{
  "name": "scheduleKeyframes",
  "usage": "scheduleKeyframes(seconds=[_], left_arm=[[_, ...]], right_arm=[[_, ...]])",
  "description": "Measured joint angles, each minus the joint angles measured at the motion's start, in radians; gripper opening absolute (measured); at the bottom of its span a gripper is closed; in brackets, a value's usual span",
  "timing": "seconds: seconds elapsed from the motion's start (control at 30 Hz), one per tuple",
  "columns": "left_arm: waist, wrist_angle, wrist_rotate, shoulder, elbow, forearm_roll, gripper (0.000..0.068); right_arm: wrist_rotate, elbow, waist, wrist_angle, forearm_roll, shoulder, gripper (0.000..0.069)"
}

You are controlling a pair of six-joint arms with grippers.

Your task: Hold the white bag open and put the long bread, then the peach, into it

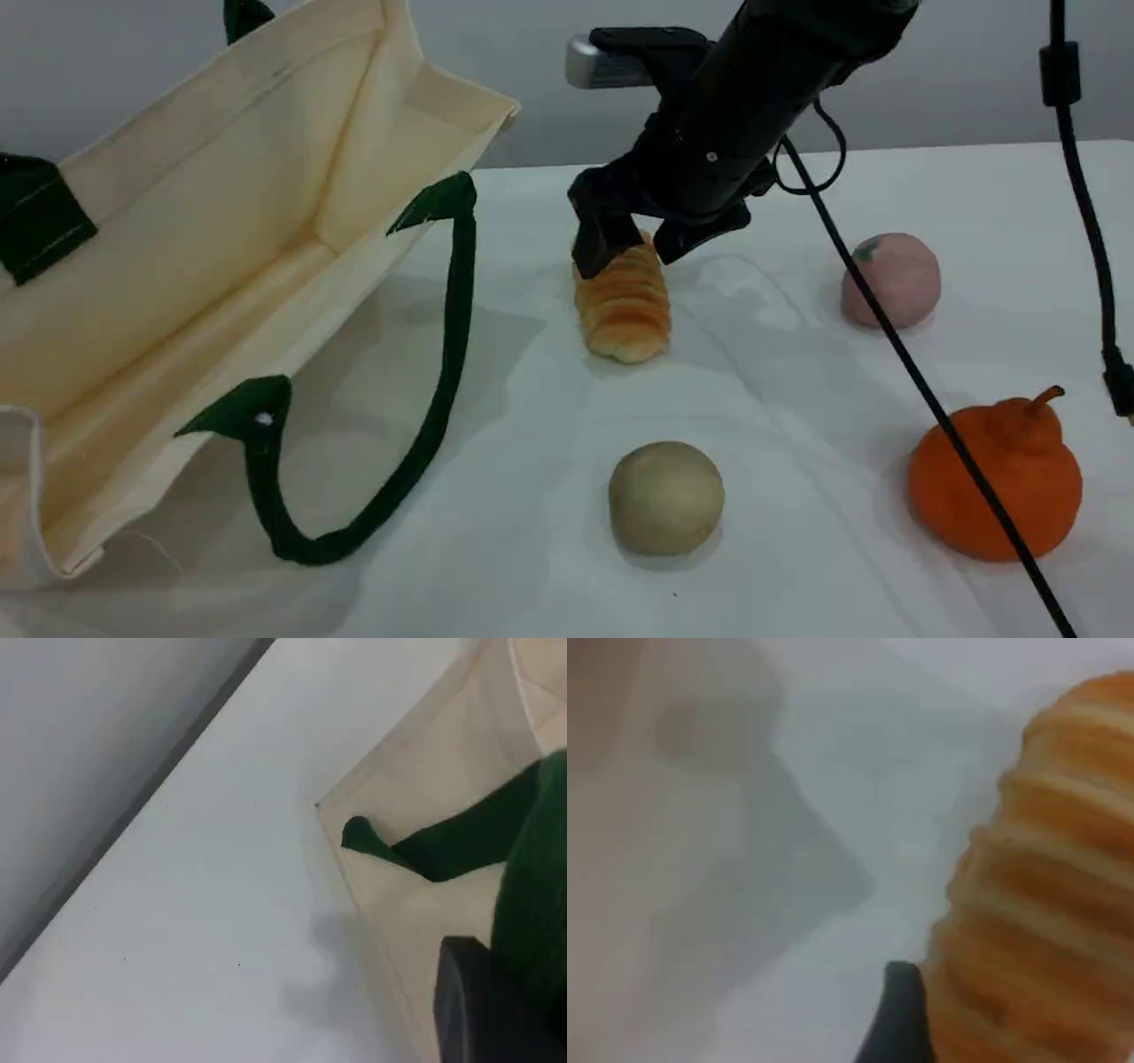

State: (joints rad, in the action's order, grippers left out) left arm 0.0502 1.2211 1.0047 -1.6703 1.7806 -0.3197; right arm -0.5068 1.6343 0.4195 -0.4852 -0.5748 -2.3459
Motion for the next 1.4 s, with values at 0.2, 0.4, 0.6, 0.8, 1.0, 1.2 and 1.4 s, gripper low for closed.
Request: scheduleKeyframes(seconds=[0.2,0.4,0.6,0.8,1.0,1.2,1.4], left_arm=[[0.000,0.000,0.000,0.000,0.000,0.000,0.0078],[0.000,0.000,0.001,0.000,0.000,0.000,0.0078],[0.000,0.000,0.003,0.000,0.000,0.001,0.0078],[0.000,0.000,0.003,0.000,0.000,0.001,0.0078],[0.000,0.000,0.003,0.000,0.000,0.001,0.0078],[-0.002,0.000,0.003,0.000,0.000,0.000,0.0078],[-0.002,0.000,0.008,0.000,0.000,-0.004,0.0078]], right_arm=[[0.001,0.000,0.000,0.026,-0.001,-0.021,0.0561],[0.007,-0.001,0.000,0.023,-0.009,-0.046,0.0561],[0.007,-0.001,0.000,0.024,-0.011,-0.051,0.0556],[0.007,0.000,0.000,0.009,-0.021,-0.062,0.0452],[0.007,0.001,-0.001,-0.044,-0.031,-0.069,0.0251],[0.000,0.001,-0.001,-0.088,-0.026,-0.067,0.0116],[0.036,-0.004,-0.002,-0.156,0.048,-0.003,0.0109]])
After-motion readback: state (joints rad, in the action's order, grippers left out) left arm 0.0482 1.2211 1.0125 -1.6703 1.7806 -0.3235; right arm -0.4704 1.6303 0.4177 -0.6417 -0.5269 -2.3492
